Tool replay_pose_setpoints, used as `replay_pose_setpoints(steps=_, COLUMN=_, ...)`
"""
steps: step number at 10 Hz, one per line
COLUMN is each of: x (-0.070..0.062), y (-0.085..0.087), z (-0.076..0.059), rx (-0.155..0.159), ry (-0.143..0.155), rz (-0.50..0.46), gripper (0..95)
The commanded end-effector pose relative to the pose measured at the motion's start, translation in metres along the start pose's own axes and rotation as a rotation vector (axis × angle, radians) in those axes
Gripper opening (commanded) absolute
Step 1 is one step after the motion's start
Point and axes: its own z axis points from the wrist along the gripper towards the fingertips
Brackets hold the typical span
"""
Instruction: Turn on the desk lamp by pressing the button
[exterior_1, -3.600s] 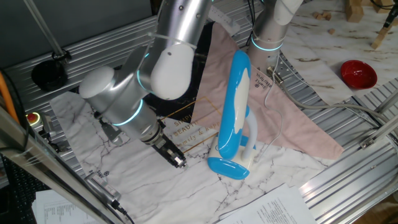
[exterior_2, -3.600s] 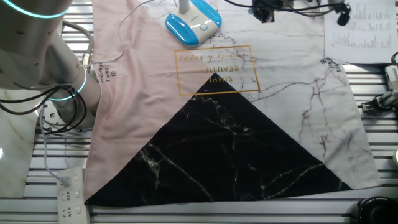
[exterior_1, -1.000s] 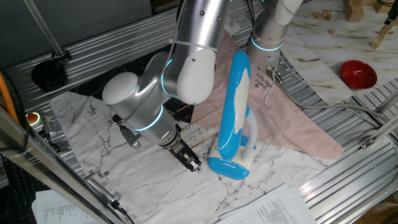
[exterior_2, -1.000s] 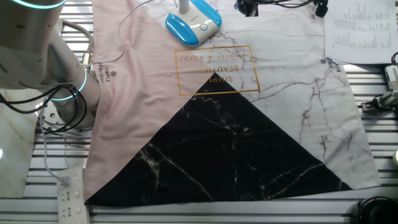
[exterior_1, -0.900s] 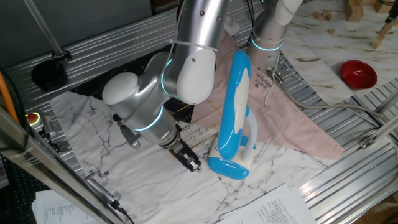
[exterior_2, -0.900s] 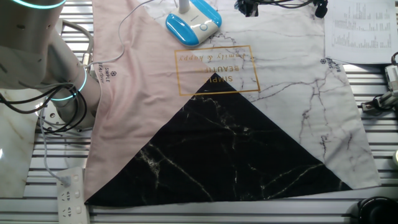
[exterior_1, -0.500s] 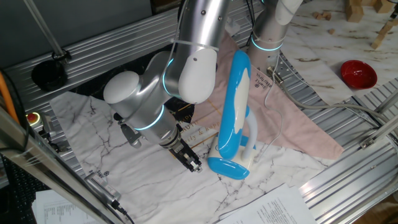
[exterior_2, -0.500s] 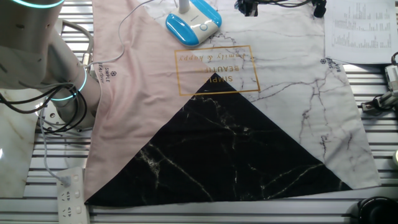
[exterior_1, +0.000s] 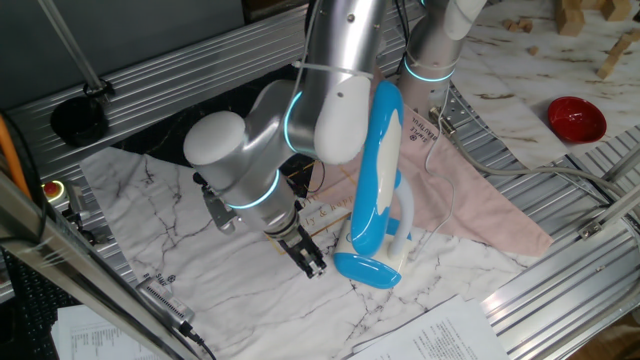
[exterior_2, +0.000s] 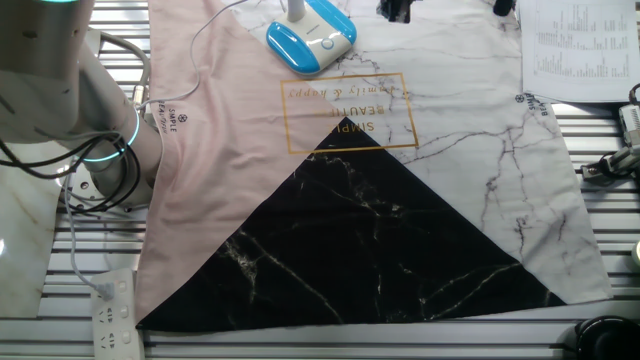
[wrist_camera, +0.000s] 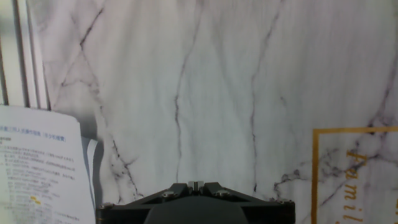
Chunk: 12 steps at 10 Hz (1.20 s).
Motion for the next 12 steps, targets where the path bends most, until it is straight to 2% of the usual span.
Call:
replay_pose_setpoints(steps=1, x=0.0, y=0.0, z=-0.001, rx=0.002, ry=0.0, rz=0.09, gripper=0.0)
replay_pose_setpoints(steps=4, x=0.0, y=0.0, z=-0.001, rx=-0.001, ry=-0.001, rz=0.086, gripper=0.0)
replay_pose_setpoints(steps=6, x=0.002, y=-0.003, z=-0.002, rx=-0.042, ry=-0.039, rz=-0.001, gripper=0.0)
replay_pose_setpoints(steps=7, x=0.003, y=-0.005, z=-0.005, rx=-0.052, ry=-0.045, rz=-0.07, gripper=0.0)
replay_pose_setpoints(steps=9, x=0.01, y=-0.015, z=-0.016, rx=-0.06, ry=-0.03, rz=-0.141, gripper=0.0)
replay_pose_setpoints(steps=10, x=0.015, y=-0.023, z=-0.024, rx=-0.061, ry=-0.006, rz=-0.168, gripper=0.0)
replay_pose_setpoints(steps=12, x=0.021, y=-0.036, z=-0.033, rx=-0.057, ry=0.022, rz=-0.186, gripper=0.0)
